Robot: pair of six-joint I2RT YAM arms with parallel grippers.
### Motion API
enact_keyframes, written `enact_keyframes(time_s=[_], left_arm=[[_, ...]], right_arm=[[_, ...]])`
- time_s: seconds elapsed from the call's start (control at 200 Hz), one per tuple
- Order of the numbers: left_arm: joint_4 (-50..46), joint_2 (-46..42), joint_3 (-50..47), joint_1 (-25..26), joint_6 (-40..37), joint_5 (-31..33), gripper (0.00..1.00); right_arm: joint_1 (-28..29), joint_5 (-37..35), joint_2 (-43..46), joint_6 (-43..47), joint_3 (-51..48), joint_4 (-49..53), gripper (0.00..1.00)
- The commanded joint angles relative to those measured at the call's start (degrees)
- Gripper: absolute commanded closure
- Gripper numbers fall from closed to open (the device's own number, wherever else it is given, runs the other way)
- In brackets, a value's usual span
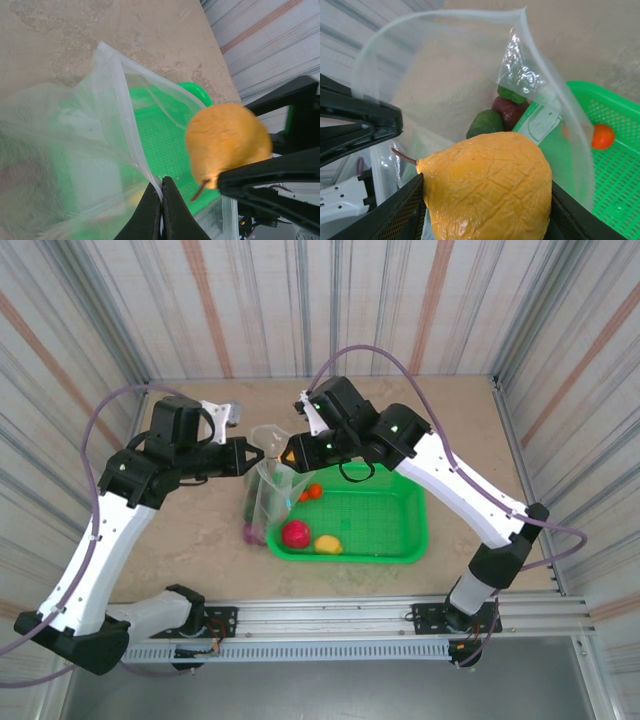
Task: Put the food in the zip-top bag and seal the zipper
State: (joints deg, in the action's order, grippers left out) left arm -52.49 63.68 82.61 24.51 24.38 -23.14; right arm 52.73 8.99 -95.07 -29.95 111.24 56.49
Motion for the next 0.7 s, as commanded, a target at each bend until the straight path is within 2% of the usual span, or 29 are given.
enact_keyframes(time_s=[0.0,0.356,0.626,0.666,0.696], left_arm=[[-0.2,-0.8,2.4,0.5,-0.9,-2.4,1.00],[-0.1,-0.9,2.6,0.5,-1.3,-3.5,1.00],[-0.1,-1.5,2.3,0.5,-1.7,-2.8,1.00],[-0.2,-1.5,2.2,0.5,-1.7,-2.9,1.00],[-0.2,-1.5,2.2,0.5,-1.7,-2.9,1.00]], right_arm=[[0.6,3.5,-2.4,-1.3,1.8,1.2,0.51],[1.8,1.5,-11.8,-0.6,6.8,7.9,0.52],[3.8,1.1,-16.6,-1.8,8.7,8.3,0.53],[4.0,1.3,-17.1,-1.8,8.7,8.1,0.49],[4.1,1.5,-17.2,-1.8,8.7,7.9,0.41]])
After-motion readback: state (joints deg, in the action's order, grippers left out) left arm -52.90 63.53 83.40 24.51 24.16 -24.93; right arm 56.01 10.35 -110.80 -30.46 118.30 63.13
